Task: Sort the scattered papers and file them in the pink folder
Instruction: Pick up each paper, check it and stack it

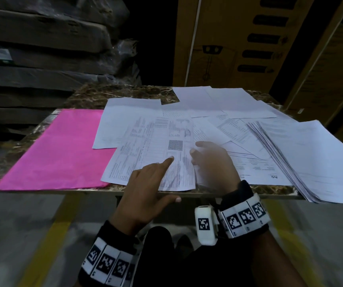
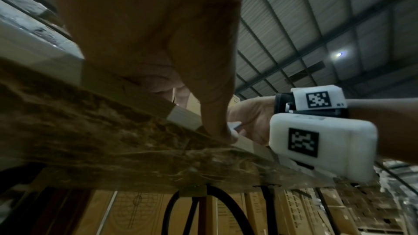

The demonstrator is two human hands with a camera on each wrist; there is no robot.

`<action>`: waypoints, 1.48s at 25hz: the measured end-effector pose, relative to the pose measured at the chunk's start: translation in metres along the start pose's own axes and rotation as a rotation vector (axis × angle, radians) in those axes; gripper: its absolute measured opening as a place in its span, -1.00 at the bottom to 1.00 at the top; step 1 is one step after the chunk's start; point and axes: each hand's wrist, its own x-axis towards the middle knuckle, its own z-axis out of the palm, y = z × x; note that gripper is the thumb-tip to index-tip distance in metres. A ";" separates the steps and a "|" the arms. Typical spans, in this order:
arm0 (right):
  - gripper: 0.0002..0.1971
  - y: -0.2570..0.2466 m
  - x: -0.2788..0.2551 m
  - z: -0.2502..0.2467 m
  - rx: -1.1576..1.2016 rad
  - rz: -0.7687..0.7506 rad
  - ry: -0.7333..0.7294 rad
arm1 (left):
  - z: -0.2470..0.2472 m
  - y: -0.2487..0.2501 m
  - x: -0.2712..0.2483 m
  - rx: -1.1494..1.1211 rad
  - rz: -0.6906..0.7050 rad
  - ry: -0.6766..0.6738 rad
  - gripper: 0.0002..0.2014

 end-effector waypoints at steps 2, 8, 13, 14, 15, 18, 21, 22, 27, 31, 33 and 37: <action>-0.52 -0.002 0.000 -0.002 -0.294 -0.031 0.006 | 0.001 -0.003 0.000 -0.026 0.006 0.014 -0.13; -0.65 -0.014 -0.014 -0.009 -0.480 -0.129 -0.110 | 0.007 -0.002 -0.005 -0.169 0.049 0.259 -0.62; -0.64 -0.013 0.008 -0.016 -0.266 -0.269 -0.035 | -0.001 0.015 0.009 -0.256 0.029 0.207 -0.57; -0.63 -0.010 0.014 -0.018 -0.238 -0.279 0.010 | -0.006 0.016 0.011 -0.269 0.026 0.206 -0.56; -0.62 -0.005 0.020 -0.022 -0.195 -0.281 0.055 | -0.011 0.016 0.014 -0.270 0.015 0.206 -0.55; -0.65 0.013 0.023 -0.029 -0.001 -0.237 0.151 | -0.026 0.007 0.026 -0.241 -0.095 0.225 -0.53; -0.64 0.021 0.022 -0.029 0.119 -0.209 0.177 | -0.034 -0.009 0.040 -0.190 -0.227 0.245 -0.52; -0.61 0.023 0.022 -0.029 0.159 -0.185 0.191 | -0.036 -0.016 0.046 -0.155 -0.267 0.233 -0.50; -0.49 0.028 0.026 -0.030 0.182 -0.205 0.388 | -0.031 -0.041 0.072 0.118 -0.425 -0.072 -0.19; -0.46 0.022 0.023 -0.032 0.144 -0.247 0.538 | -0.009 -0.032 0.061 0.335 -0.449 -0.242 -0.45; -0.46 0.021 0.022 -0.033 0.158 -0.221 0.592 | -0.008 -0.030 0.055 0.345 -0.421 -0.118 -0.48; -0.46 0.023 0.022 -0.034 0.215 -0.198 0.637 | -0.006 -0.034 0.051 0.340 -0.324 0.104 -0.29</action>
